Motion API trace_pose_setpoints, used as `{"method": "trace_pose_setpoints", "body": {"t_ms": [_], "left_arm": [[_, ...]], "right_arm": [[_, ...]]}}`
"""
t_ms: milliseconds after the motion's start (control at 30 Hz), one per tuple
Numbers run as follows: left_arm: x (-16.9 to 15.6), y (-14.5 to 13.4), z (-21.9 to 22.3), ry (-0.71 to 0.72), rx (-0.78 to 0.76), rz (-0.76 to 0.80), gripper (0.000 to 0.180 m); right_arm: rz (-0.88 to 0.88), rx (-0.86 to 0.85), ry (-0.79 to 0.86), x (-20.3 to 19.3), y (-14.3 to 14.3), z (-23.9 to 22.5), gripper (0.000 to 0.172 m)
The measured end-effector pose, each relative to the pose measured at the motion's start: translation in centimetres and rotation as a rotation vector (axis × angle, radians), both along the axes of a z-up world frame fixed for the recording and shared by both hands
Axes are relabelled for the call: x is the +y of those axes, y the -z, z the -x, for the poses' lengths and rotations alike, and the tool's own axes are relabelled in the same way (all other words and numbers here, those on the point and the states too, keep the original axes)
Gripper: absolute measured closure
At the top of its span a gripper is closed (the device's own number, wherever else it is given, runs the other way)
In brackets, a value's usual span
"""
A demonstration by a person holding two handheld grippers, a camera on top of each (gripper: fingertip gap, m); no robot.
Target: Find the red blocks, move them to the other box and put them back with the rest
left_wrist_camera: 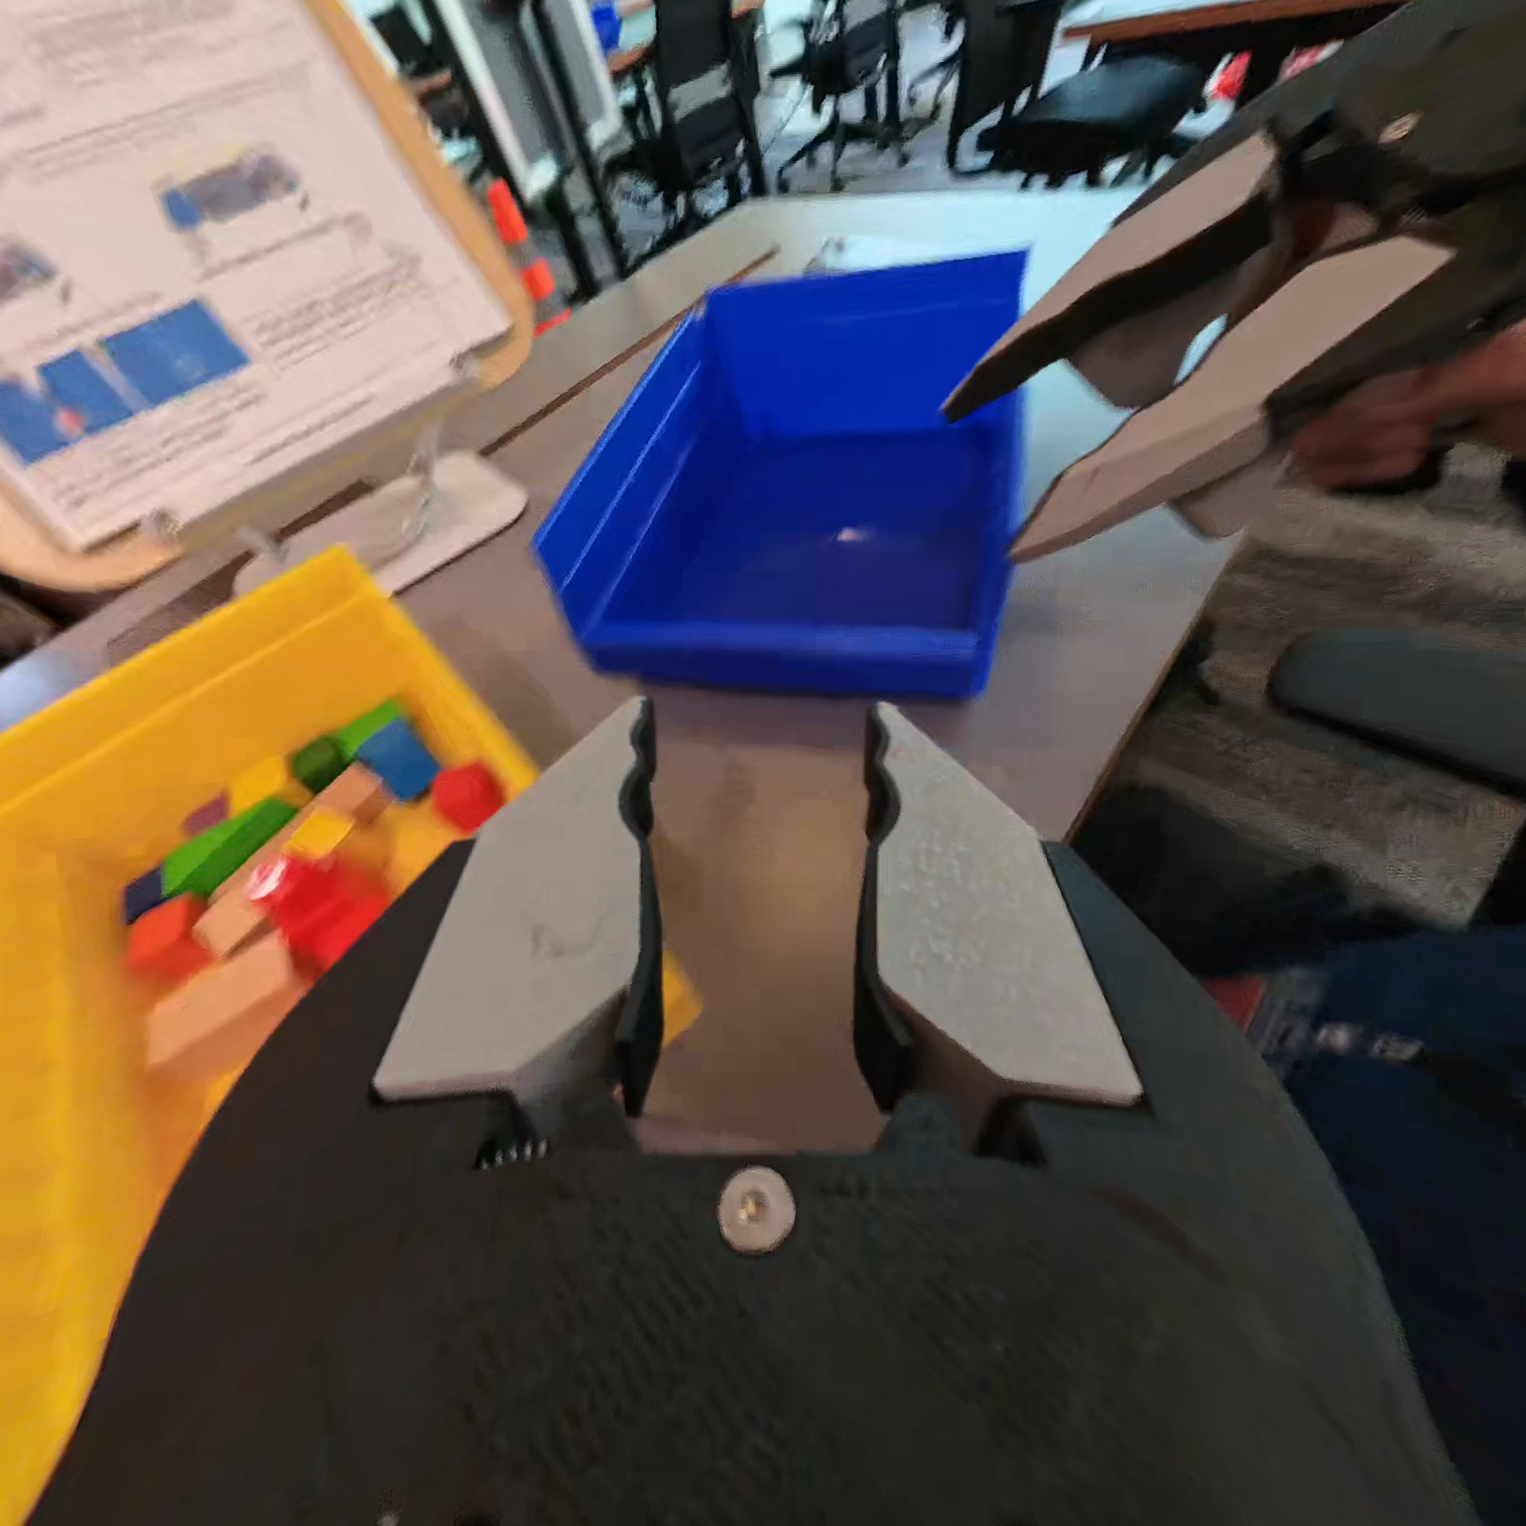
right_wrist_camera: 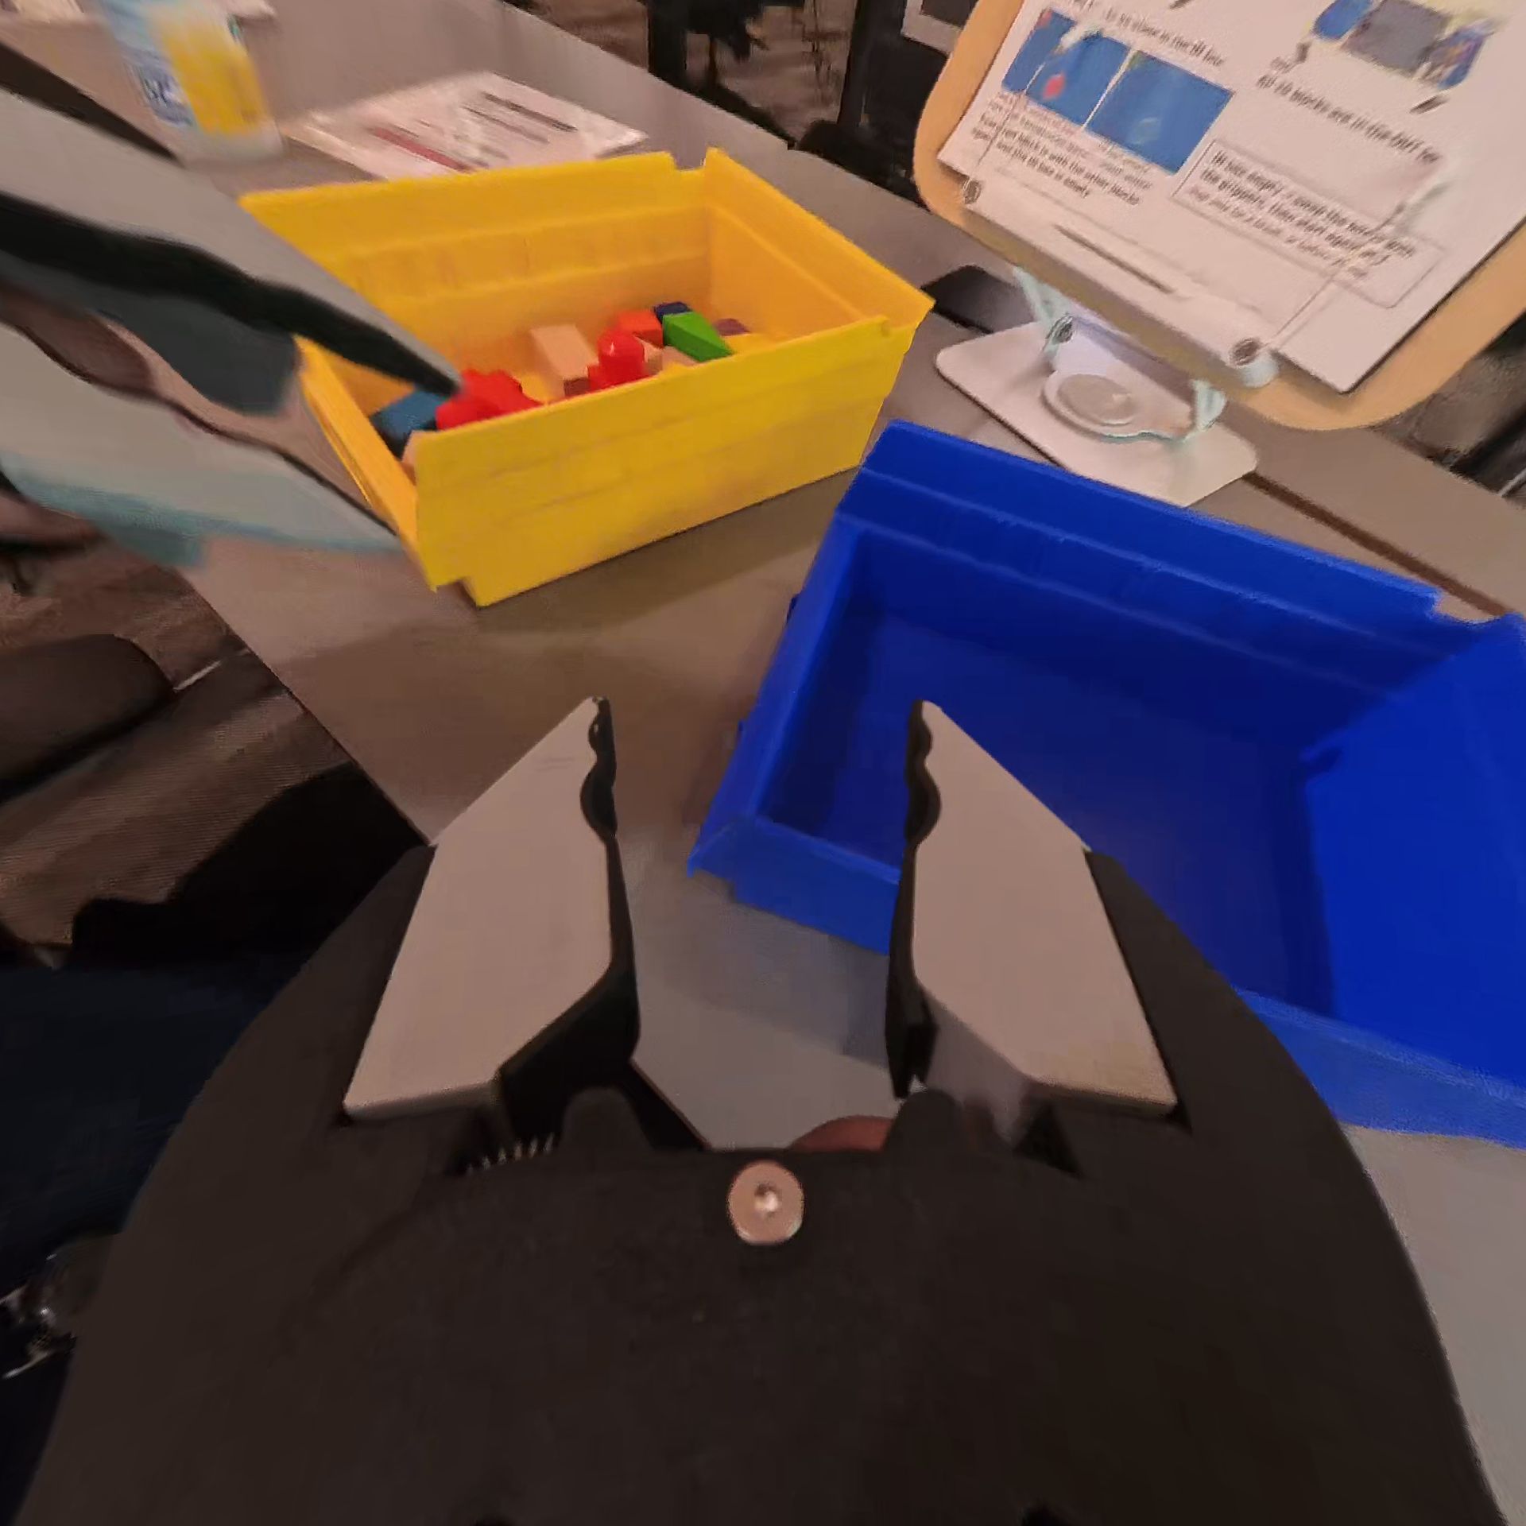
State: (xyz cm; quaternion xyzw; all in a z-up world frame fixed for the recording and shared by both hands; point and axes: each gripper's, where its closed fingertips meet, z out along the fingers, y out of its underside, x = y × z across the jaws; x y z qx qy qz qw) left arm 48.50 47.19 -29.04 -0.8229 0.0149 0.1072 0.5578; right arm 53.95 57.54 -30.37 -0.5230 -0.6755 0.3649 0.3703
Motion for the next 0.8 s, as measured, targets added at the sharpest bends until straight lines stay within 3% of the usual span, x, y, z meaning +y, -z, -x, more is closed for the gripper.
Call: {"method": "trace_pose_setpoints", "body": {"t_ms": [100, 167, 200, 267, 367, 433, 500, 600, 633, 667, 733, 800], "left_arm": [[-3.7, 5.2, 3.6, -0.001, -0.035, 0.250, 0.111], [-5.0, 8.6, 6.7, -0.050, -0.017, 0.394, 0.105], [-5.7, 10.2, 8.0, -0.068, -0.013, 0.464, 0.102], [-7.4, 12.5, 10.9, -0.136, 0.030, 0.580, 0.096], [-9.6, 13.1, 13.5, -0.183, 0.057, 0.630, 0.086], [-11.9, 13.5, 14.7, -0.239, 0.020, 0.680, 0.104], [-13.4, 13.1, 15.9, -0.307, 0.007, 0.656, 0.103], [-11.3, 11.7, 12.5, -0.240, -0.077, 0.538, 0.097], [-9.4, 10.8, 10.7, -0.194, -0.068, 0.468, 0.095], [-7.5, 9.8, 9.2, -0.172, -0.046, 0.391, 0.093], [-3.9, 8.6, 7.4, -0.171, 0.009, 0.288, 0.106], [-1.6, 8.9, 7.9, -0.242, 0.060, 0.253, 0.115]], "right_arm": [[-0.049, -0.155, -0.055, -1.3, 3.4, 1.3, 0.099], [-0.202, -0.265, -0.025, 0.1, 5.7, 1.2, 0.105], [-0.279, -0.287, -0.006, 1.3, 6.1, 0.8, 0.123], [-0.273, -0.323, 0.008, 3.0, 6.3, -0.9, 0.124], [-0.302, -0.434, 0.122, 9.0, 6.7, -5.3, 0.114], [-0.318, -0.485, 0.240, 14.2, 7.0, -8.3, 0.114], [-0.225, -0.482, 0.348, 17.6, 6.7, -10.3, 0.111], [-0.076, -0.297, 0.374, 17.5, 4.4, -10.0, 0.085], [-0.021, -0.218, 0.320, 15.8, 3.5, -9.4, 0.097], [0.032, -0.157, 0.265, 13.8, 2.8, -8.7, 0.094], [0.107, -0.075, 0.178, 10.2, 2.0, -7.5, 0.090], [0.172, -0.028, 0.105, 6.7, 2.1, -5.8, 0.086]]}}
